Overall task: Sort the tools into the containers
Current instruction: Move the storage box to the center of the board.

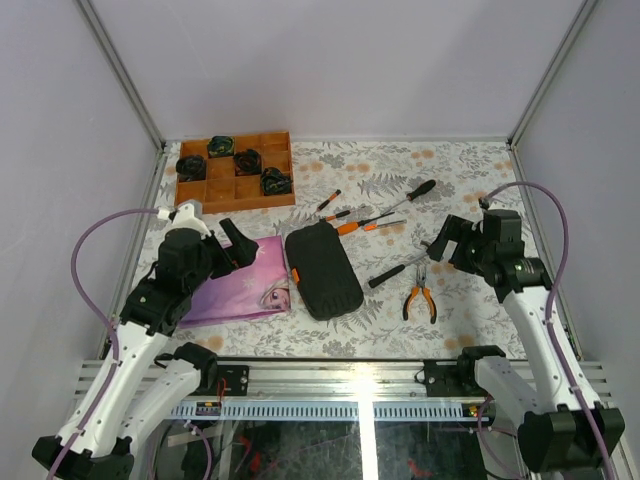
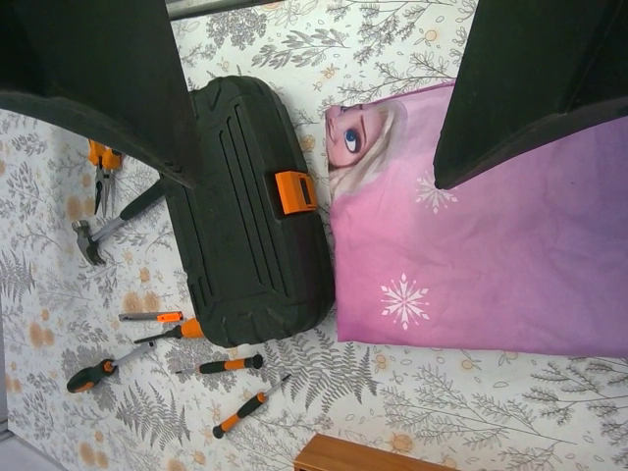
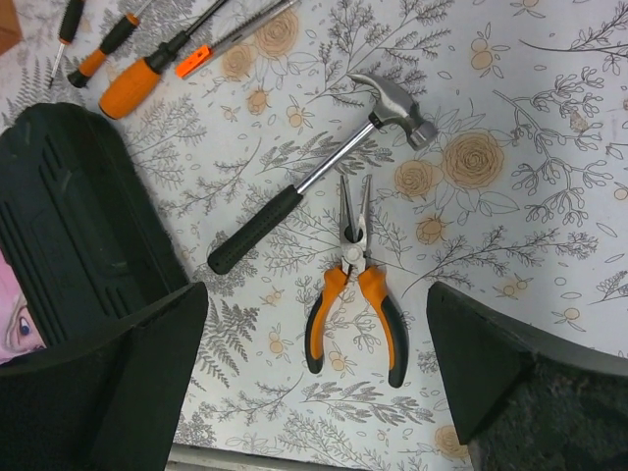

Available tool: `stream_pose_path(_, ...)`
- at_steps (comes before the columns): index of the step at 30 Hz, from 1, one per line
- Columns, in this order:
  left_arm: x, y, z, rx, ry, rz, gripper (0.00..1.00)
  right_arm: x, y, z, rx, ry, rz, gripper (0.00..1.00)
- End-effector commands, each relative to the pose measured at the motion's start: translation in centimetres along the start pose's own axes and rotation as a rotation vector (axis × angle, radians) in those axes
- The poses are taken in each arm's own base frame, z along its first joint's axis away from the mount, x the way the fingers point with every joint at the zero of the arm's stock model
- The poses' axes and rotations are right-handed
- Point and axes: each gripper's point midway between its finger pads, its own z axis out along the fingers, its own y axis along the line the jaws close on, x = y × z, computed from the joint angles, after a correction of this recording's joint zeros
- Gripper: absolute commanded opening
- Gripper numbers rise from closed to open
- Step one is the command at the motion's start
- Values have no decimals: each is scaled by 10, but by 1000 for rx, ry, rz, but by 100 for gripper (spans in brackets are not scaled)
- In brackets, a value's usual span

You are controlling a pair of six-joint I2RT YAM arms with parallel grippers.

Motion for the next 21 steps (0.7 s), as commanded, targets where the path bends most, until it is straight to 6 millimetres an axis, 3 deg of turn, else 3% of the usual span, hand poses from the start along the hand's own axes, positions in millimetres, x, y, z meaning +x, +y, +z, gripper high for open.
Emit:
stream_pose_path(1,-16,-17,0,72,-44,13,100,-21,5,2,12,8,-42,99)
stream_pose_path(8,-11,-12,5,33,-5,-2,100,-16,-25,6,210,24,87,99)
stream_pose_path(14,-9,-14,9,37,1,-47,100,-15,0,0,60,37,49,99)
stream_pose_path(18,-5,-14,11,28,20,-84,100,4,23,-1,-85,120,65,99)
stream_pose_path(21,-3,-12,13,20,19,-103,100,13,20,4,-82,130,94,99)
